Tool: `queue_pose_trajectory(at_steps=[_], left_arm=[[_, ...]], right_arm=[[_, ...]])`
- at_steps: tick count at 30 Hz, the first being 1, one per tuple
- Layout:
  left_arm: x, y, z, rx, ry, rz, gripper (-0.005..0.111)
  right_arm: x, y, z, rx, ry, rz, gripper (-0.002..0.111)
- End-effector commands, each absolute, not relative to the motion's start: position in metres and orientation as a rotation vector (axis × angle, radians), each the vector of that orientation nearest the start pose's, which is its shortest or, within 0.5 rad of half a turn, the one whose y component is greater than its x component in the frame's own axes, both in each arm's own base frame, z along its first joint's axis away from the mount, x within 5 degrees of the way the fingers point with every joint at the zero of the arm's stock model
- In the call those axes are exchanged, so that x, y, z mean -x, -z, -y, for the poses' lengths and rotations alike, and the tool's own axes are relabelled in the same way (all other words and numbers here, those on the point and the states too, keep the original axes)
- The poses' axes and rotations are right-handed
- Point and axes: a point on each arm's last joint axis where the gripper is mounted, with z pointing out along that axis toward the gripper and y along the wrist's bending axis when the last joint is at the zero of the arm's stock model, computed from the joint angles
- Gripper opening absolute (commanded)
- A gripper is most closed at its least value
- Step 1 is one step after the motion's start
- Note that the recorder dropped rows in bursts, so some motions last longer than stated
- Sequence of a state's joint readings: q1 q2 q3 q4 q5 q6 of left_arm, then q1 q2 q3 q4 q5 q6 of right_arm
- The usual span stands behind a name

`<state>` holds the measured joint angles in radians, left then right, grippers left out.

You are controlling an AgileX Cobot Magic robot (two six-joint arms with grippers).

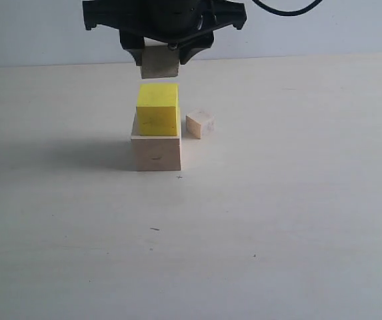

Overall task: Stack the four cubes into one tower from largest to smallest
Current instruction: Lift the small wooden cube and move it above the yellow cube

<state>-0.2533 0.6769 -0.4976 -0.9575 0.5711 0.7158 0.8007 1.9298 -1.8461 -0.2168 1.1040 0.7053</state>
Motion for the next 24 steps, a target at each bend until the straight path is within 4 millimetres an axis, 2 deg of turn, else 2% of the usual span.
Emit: queue_pose_trajectory(at_steps=[1, 7, 12, 16, 24], left_arm=[[-0.112, -0.293, 0.075, -0.42, 0.74, -1.997, 0.0], [-0.109, -0.293, 0.081, -0.476, 0.762, -1.985, 0.0], [-0.106, -0.293, 0.084, -0.518, 0.773, -1.98, 0.0], [-0.104, -0.293, 0.087, -0.545, 0.781, -1.978, 0.0], [-0.103, -0.293, 0.088, -0.555, 0.786, -1.98, 0.0]], right_arm=[[-0.314, -0.311, -0.299, 0.13, -0.192, -2.679, 0.0], [-0.319, -0.302, -0.307, 0.099, -0.226, -2.712, 0.0], [-0.322, -0.303, -0.31, 0.096, -0.225, -2.7, 0.0], [-0.326, -0.304, -0.31, 0.087, -0.167, -2.694, 0.0], [-0.333, -0.29, -0.315, 0.067, -0.127, -2.717, 0.0]])
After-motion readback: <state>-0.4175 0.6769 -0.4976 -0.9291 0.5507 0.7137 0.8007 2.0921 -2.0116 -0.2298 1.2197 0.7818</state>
